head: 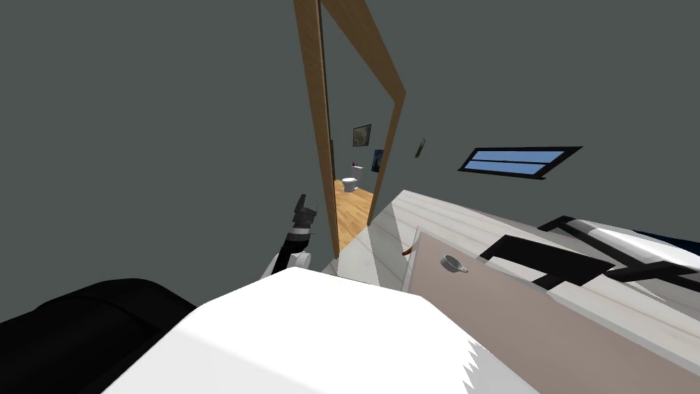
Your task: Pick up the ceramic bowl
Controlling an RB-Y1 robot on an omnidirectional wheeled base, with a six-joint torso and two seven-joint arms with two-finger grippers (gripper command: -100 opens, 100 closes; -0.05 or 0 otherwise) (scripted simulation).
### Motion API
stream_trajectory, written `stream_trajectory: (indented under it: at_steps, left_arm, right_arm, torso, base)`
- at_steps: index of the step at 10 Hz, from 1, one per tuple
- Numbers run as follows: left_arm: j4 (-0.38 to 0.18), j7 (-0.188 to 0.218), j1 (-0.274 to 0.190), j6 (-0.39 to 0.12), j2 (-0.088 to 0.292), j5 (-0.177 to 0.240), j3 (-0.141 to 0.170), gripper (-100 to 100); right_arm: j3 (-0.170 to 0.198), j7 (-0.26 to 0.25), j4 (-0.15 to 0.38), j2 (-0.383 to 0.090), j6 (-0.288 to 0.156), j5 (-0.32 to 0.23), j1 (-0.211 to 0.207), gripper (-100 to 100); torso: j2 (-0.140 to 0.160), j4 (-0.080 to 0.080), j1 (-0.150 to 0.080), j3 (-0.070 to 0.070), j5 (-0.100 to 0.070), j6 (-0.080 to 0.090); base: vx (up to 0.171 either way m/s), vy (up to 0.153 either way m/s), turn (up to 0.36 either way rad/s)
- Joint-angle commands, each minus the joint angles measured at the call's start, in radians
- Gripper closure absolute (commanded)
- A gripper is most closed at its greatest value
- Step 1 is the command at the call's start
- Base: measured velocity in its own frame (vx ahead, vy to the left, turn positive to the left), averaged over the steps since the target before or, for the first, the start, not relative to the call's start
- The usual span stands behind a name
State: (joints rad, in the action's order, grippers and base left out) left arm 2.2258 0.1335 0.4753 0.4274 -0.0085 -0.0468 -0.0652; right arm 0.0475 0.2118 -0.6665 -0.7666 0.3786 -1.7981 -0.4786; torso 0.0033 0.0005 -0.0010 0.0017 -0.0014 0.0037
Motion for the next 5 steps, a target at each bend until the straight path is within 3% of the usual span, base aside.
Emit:
stream_trajectory:
  at_steps: [1, 2, 3, 4, 5]
  left_arm:
    - [0.0, 0.0, 0.0, 0.0, 0.0, 0.0, 0.0, 0]
    - [0.0, 0.0, 0.0, 0.0, 0.0, 0.0, 0.0, 0]
    - [0.0, 0.0, 0.0, 0.0, 0.0, 0.0, 0.0, 0]
    - [0.0, 0.0, 0.0, 0.0, 0.0, 0.0, 0.0, 0]
    - [0.0, 0.0, 0.0, 0.0, 0.0, 0.0, 0.0, 0]
  right_arm:
    - [-0.004, 0.032, -0.03, -0.018, 0.02, -0.018, -0.015, 100]
    - [-0.004, 0.032, -0.03, -0.018, 0.02, -0.018, -0.015, 100]
    - [-0.016, 0.043, -0.051, -0.043, 0.047, -0.024, -0.021, 100]
    - [-0.01, 0.04, -0.047, -0.034, 0.034, -0.023, -0.022, 100]
    - [-0.011, 0.045, -0.05, -0.037, 0.038, -0.024, -0.023, 0]
  torso:
    - [0.0, 0.0, 0.0, 0.0, 0.0, 0.0]
    - [0.001, 0.0, 0.002, 0.0, 0.0, 0.0]
    - [0.0, 0.0, 0.001, 0.0, 0.0, 0.0]
    - [0.0, 0.0, 0.002, 0.0, 0.001, 0.0]
    - [0.0, 0.0, 0.001, 0.0, 0.0, 0.0]
  base:
    - [-0.025, 0.062, -0.04]
    - [-0.007, 0.039, -0.004]
    - [-0.012, 0.064, -0.038]
    - [-0.008, 0.033, -0.013]
    - [-0.001, 0.006, 0.0]
